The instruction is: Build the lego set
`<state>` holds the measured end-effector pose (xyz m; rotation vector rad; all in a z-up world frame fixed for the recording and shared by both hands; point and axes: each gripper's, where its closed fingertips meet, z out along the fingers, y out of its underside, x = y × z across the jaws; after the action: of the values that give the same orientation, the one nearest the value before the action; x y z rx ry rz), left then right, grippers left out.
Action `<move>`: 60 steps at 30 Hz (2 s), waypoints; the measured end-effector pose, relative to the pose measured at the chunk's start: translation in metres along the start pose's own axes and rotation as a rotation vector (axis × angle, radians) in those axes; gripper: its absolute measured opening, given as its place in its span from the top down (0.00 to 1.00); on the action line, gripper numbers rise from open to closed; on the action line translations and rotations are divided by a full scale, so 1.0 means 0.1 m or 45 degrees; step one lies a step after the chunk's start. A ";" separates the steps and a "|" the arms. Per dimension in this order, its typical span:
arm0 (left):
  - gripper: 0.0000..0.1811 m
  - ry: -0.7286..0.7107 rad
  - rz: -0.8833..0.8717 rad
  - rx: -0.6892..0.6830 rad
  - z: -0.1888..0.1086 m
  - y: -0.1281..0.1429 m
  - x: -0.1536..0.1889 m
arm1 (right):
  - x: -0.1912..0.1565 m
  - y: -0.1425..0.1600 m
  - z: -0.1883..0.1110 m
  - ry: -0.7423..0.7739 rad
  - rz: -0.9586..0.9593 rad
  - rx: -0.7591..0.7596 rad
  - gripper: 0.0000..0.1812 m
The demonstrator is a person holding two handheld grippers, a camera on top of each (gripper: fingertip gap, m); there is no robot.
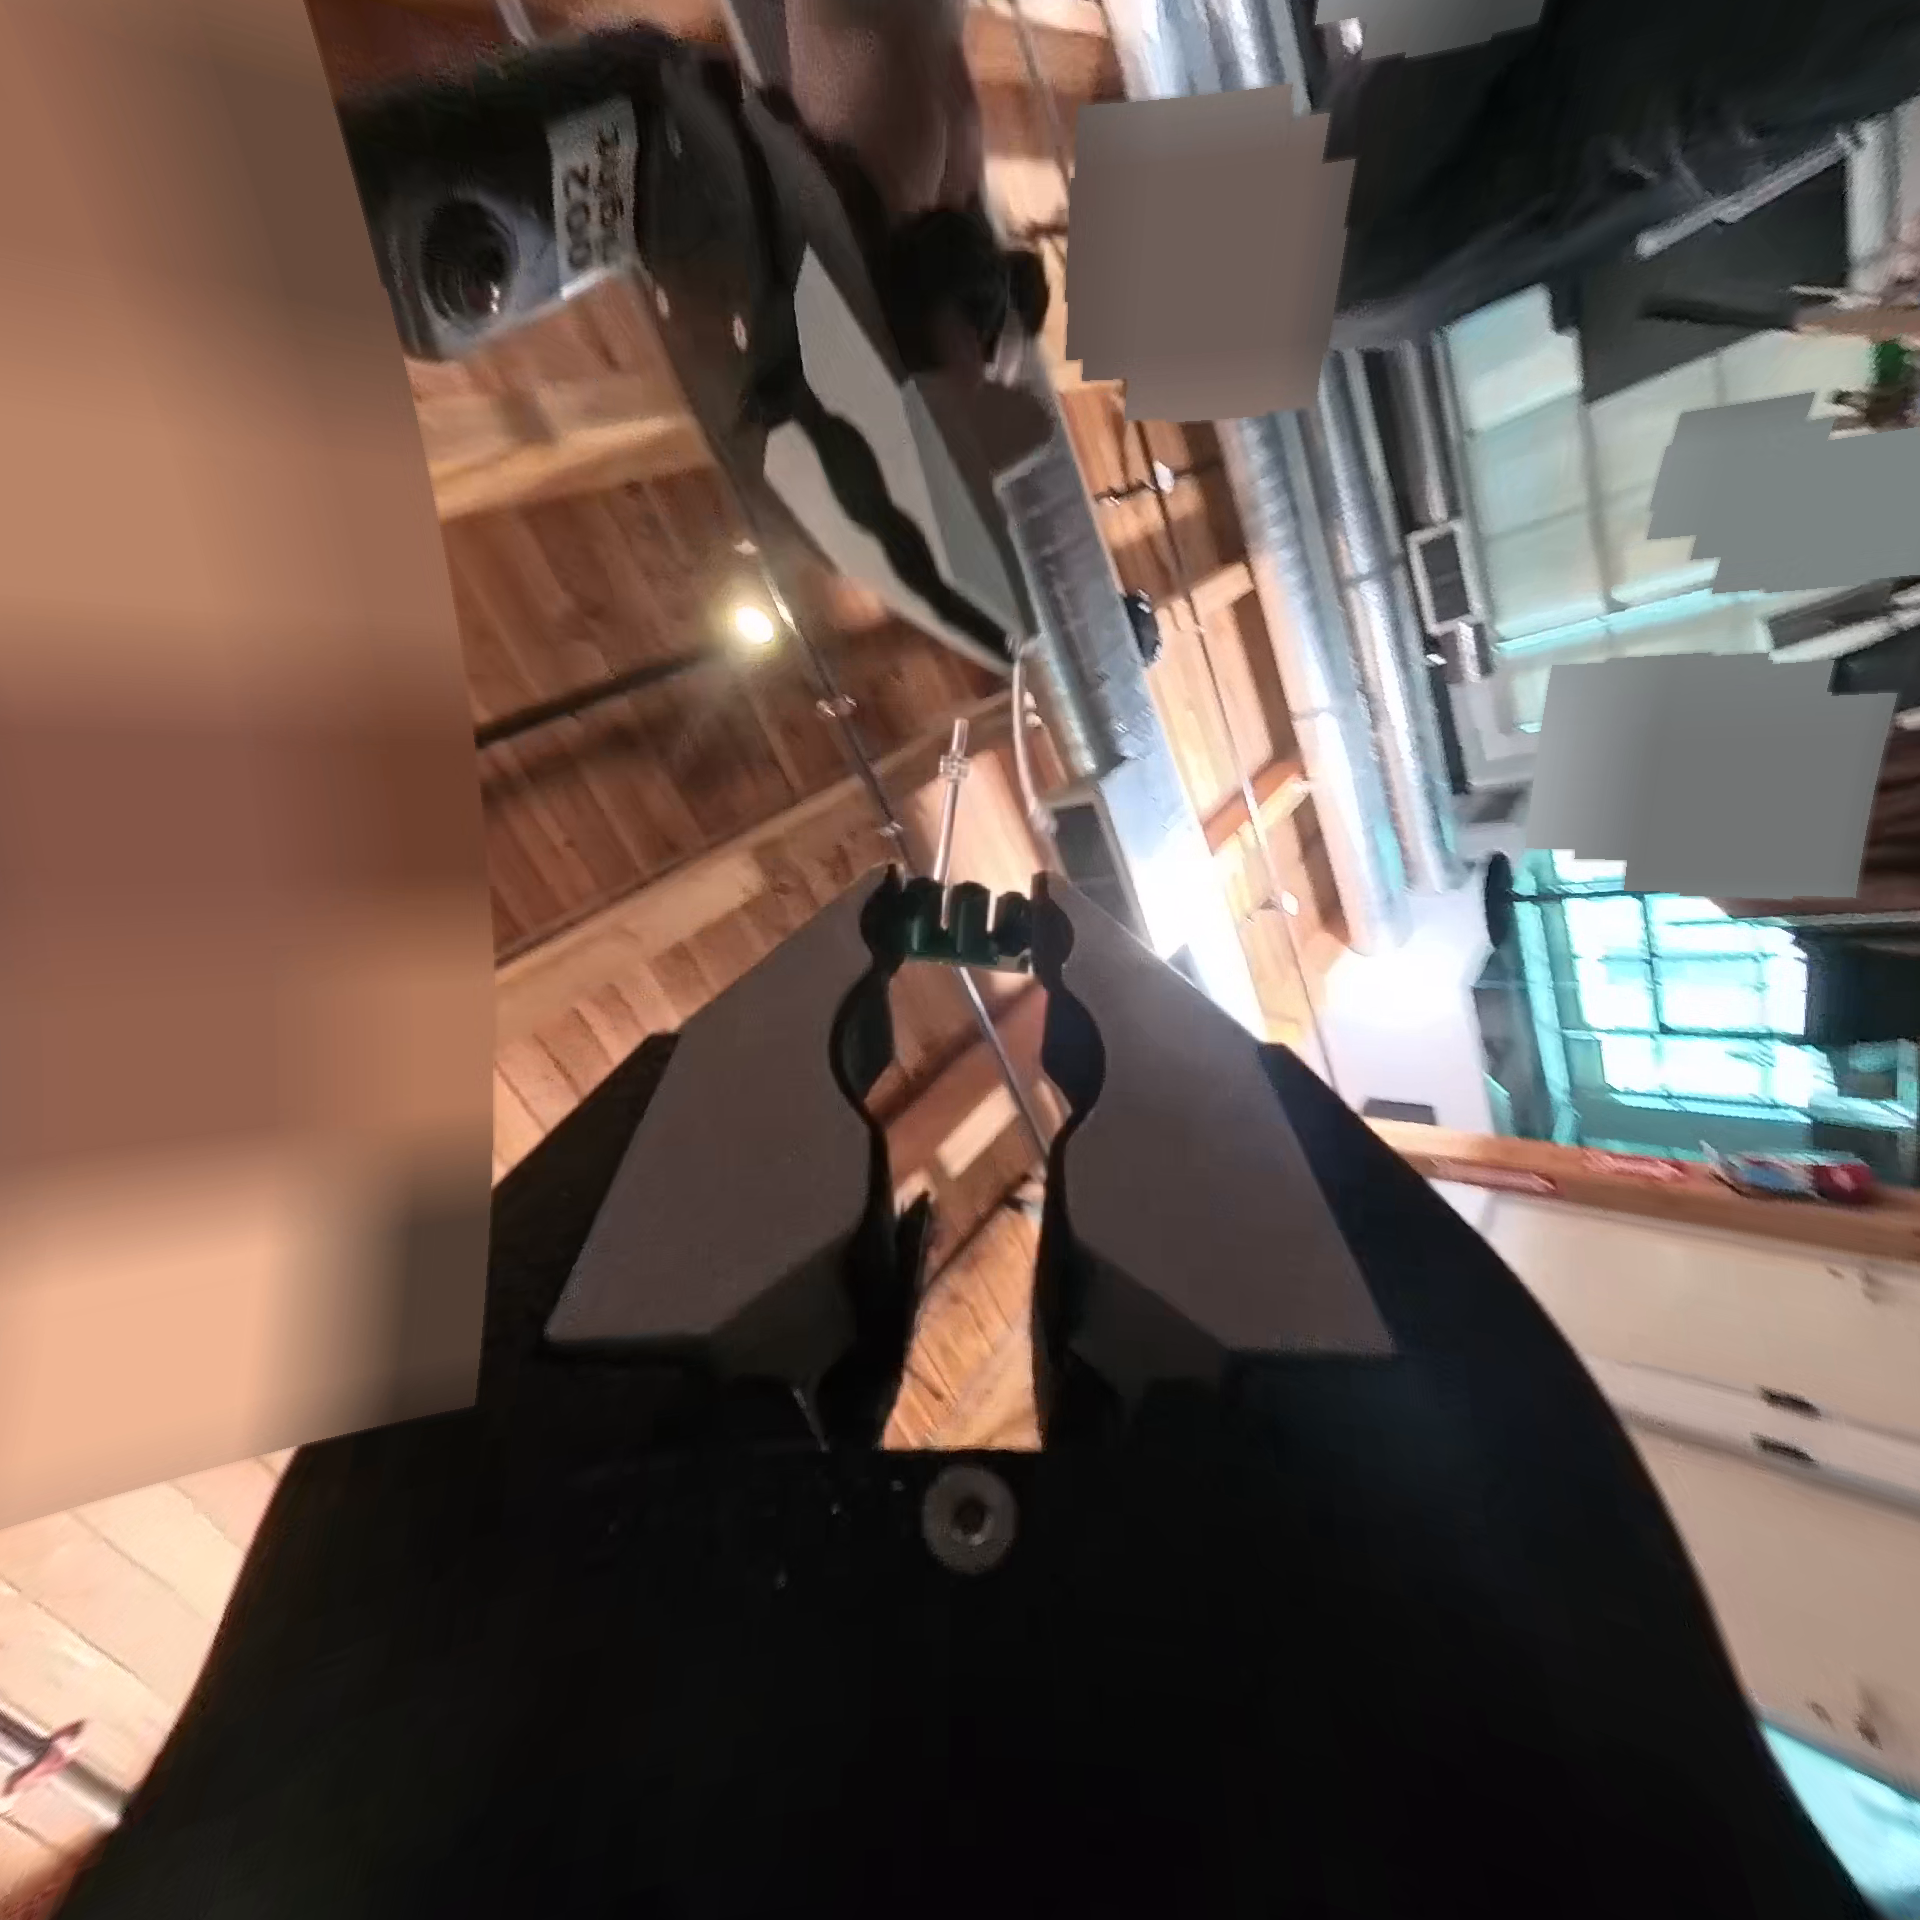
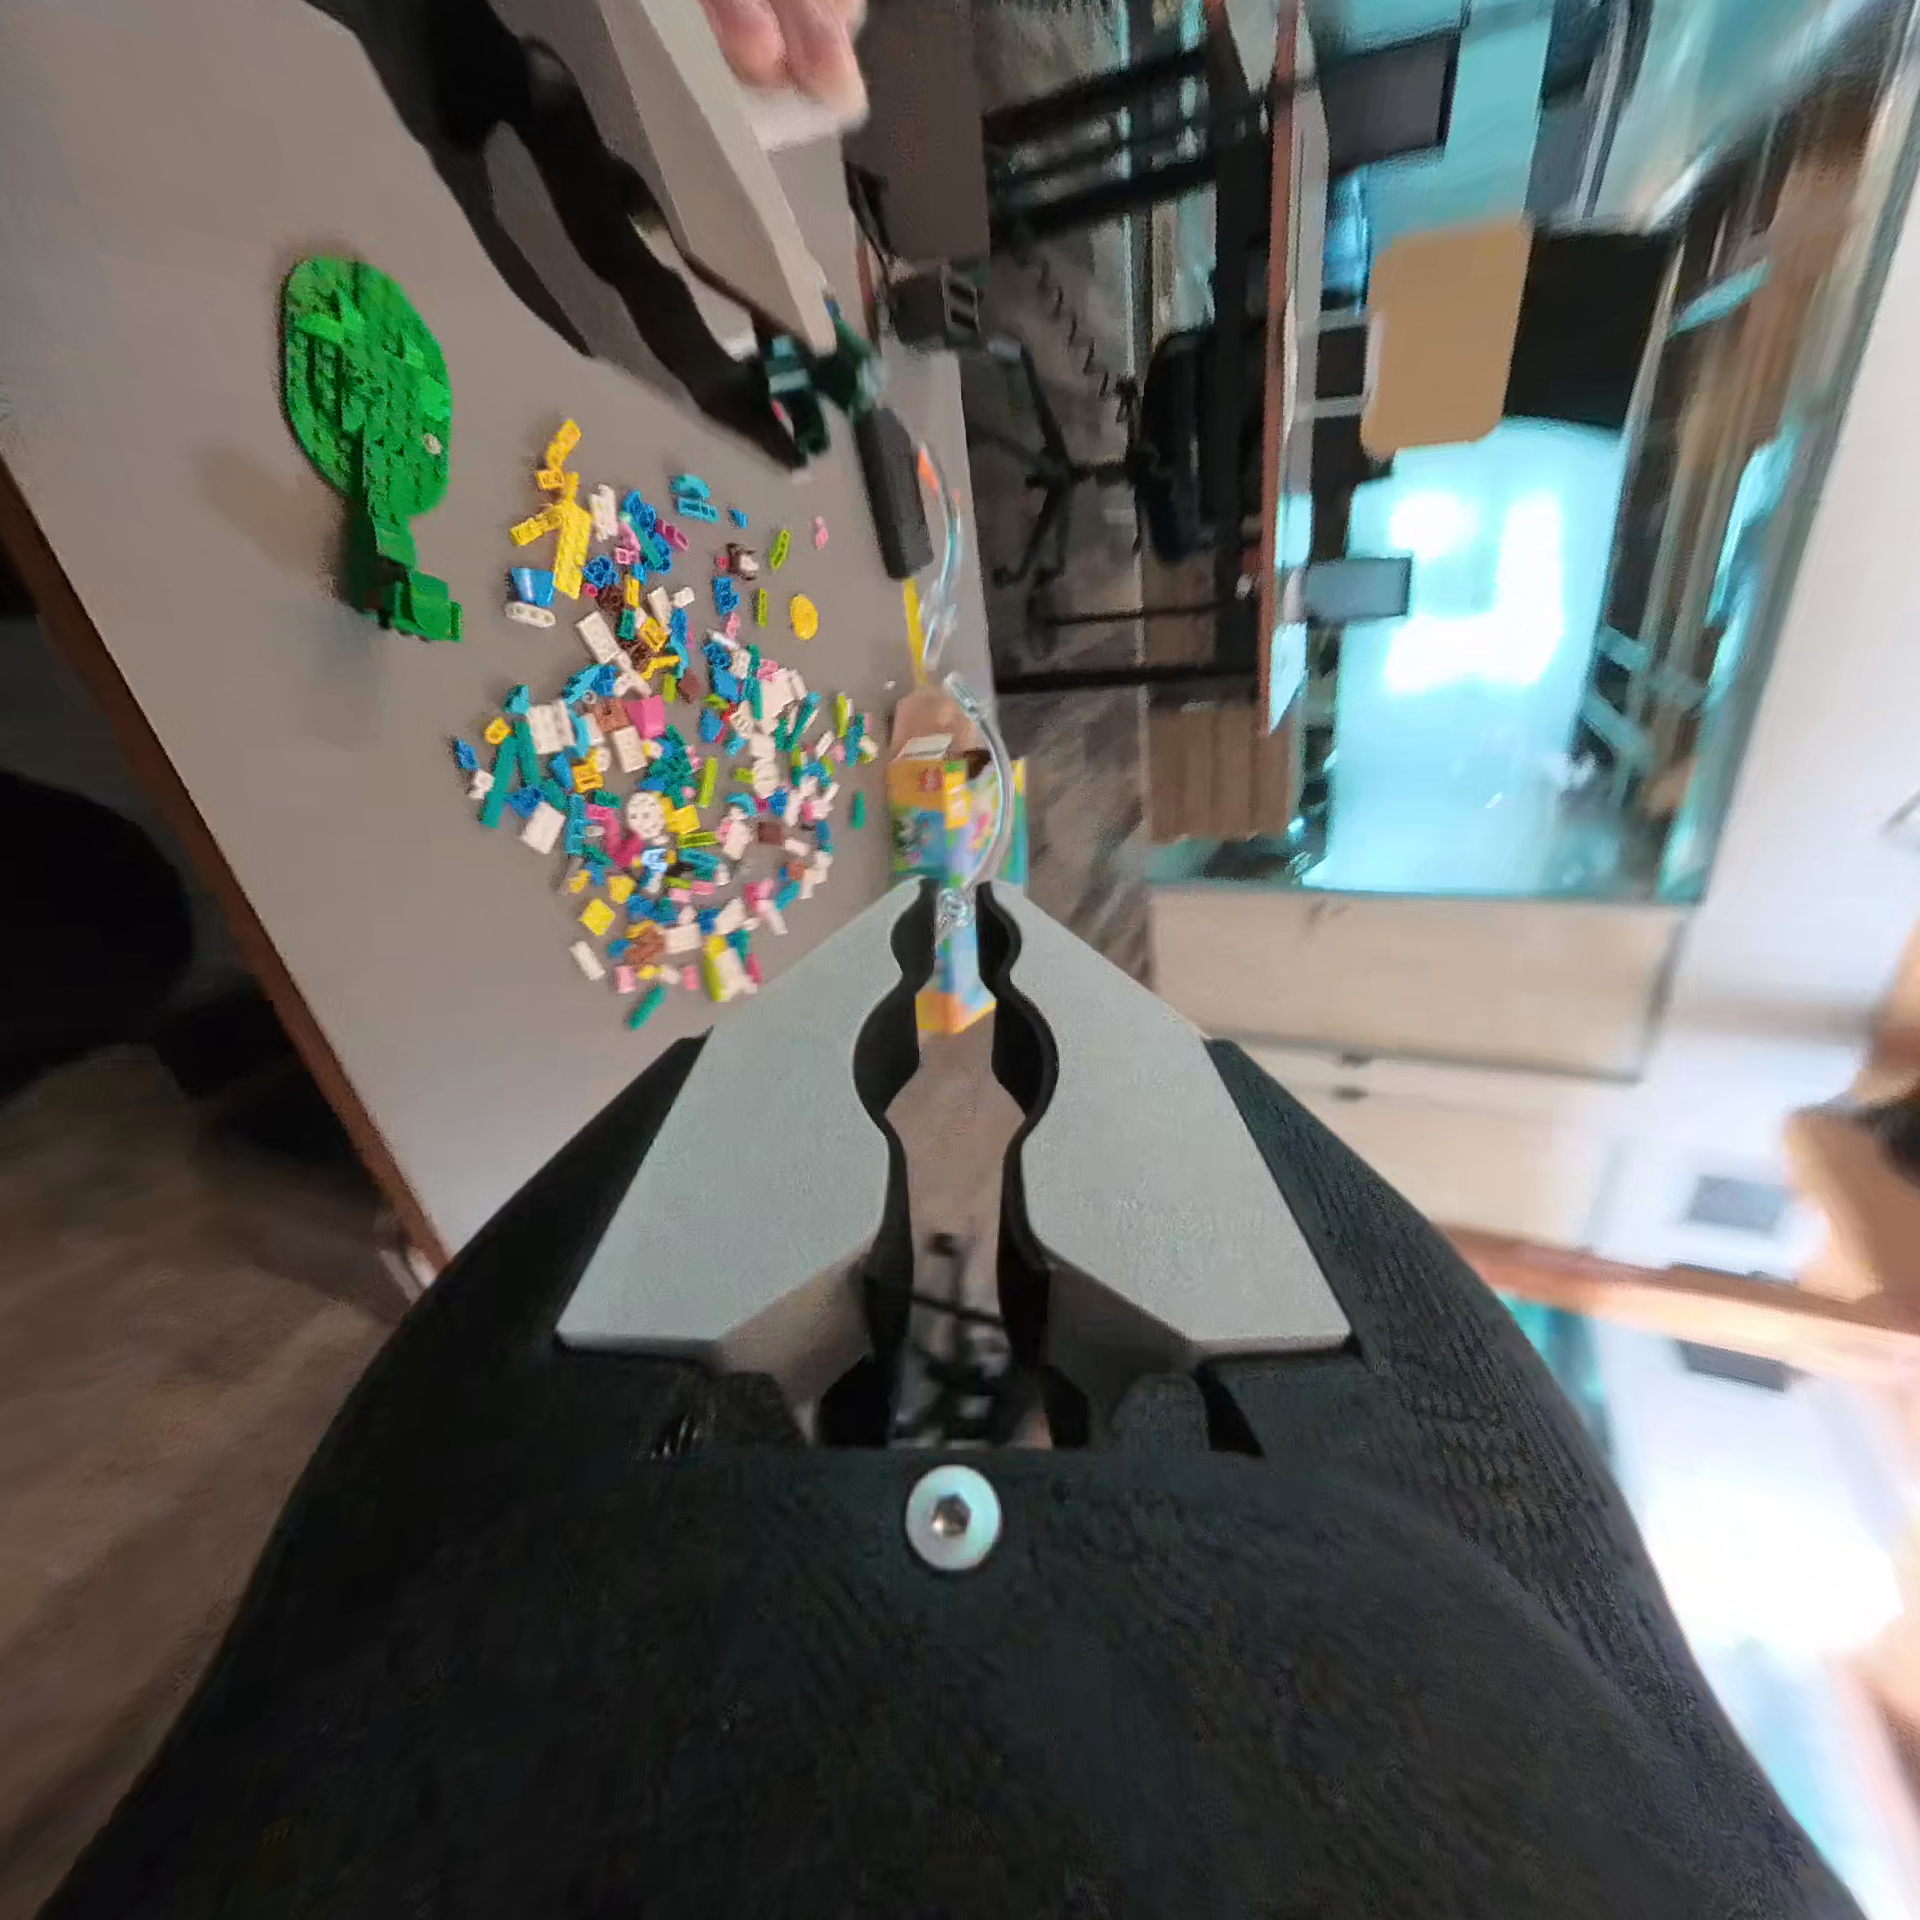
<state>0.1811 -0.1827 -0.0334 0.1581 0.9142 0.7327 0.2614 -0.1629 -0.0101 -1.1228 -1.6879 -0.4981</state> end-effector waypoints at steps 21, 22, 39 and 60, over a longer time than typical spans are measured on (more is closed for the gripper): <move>0.88 0.164 -1.055 -0.394 -0.01 0.28 1.18 | -1.34 2.37 1.19 -0.672 0.464 -0.611 0.96; 0.88 0.160 -1.042 -0.472 -0.06 0.40 1.30 | -1.40 2.48 1.14 -0.809 0.470 -0.713 0.96; 0.89 0.233 -1.125 -0.831 -0.97 0.77 1.62 | -1.90 2.95 1.55 -1.956 0.438 -1.744 0.96; 0.89 0.254 -1.149 -0.848 -1.01 0.78 1.69 | -1.94 2.91 2.00 -1.342 0.864 -0.602 0.86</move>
<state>0.1302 -0.0341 -0.1750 -0.8816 0.7728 0.1679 0.4206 0.0432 -0.3182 -2.4730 -1.8729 0.2189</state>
